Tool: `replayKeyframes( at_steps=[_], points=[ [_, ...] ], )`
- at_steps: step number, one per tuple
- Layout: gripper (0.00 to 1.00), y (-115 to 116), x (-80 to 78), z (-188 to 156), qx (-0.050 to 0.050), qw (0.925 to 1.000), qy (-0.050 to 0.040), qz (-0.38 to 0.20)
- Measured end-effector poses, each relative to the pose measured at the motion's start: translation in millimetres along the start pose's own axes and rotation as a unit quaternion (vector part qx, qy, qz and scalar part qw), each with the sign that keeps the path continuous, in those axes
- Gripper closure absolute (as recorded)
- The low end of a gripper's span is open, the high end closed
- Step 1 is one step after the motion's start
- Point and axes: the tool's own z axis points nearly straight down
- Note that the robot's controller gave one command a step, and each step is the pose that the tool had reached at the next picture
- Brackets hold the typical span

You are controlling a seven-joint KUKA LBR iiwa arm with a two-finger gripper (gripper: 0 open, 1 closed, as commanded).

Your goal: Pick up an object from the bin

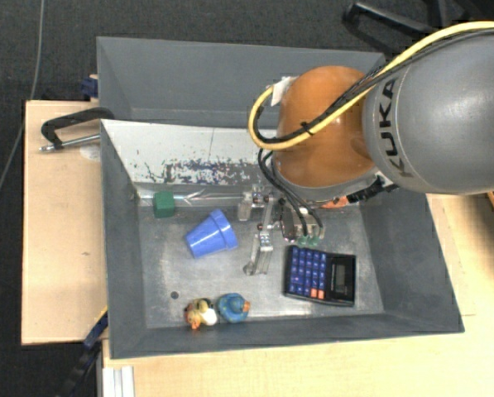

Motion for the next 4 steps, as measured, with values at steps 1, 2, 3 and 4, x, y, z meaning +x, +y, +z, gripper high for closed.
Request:
replayKeyframes(
  at_steps=[1,2,3,4],
  points=[
    [0.0,-0.5,-1.8,-4.4,-0.001,1.0,-0.0043,0.001],
    [0.0,2.6,-10.8,38.0,-0.001,0.9999,-0.0066,-0.01],
    [0.0,9.1,-26.3,73.5,-0.001,0.9995,-0.0037,0.032],
    [0.0,25.1,-38.3,93.4,-0.002,0.9996,-0.0075,0.027]
  ],
)
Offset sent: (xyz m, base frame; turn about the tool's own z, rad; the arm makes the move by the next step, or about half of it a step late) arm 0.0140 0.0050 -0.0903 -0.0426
